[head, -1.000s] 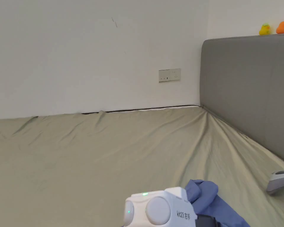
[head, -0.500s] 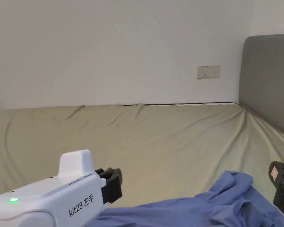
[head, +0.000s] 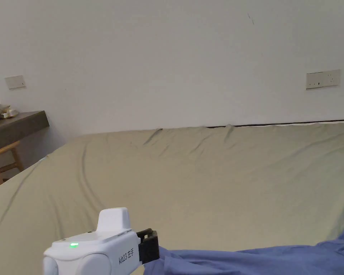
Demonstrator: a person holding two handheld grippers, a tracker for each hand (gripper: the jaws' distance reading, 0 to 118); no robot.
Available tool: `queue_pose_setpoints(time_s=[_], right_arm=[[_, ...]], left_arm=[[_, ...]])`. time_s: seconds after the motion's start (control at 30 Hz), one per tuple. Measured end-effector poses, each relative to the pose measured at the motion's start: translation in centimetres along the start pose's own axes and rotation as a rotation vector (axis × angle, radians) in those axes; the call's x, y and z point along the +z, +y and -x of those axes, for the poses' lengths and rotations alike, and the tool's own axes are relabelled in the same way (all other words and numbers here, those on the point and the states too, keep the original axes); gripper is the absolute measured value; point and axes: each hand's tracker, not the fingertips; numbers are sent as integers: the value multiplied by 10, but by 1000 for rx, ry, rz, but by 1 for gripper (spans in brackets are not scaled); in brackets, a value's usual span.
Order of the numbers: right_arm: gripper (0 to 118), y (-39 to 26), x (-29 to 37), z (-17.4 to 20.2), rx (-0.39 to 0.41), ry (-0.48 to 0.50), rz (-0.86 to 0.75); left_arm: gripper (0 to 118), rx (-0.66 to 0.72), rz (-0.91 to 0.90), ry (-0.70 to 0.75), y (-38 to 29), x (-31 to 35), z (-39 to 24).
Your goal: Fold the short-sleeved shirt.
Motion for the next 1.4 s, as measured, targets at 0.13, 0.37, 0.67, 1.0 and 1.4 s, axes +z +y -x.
queue_pose_setpoints(time_s=[0.13, 0.37, 0.67, 1.0, 1.4], right_arm=[[0, -3, -14, -17, 11, -36, 28], [0, -15, -48, -41, 25, -104, 89], [0, -10, -38, -79, 23, -209, 115], [116, 21, -64, -148, 11, -105, 362], [116, -42, -144, -248, -210, -214, 724]], left_arm=[[104, -59, 95, -17, 7, -60, -5], [104, -167, 283, -13, -34, -145, -16], [8, -125, 362, -133, -33, -158, -25], [7, -172, 352, -79, -44, -171, -41], [7, -171, 345, -40, -48, -164, -53]])
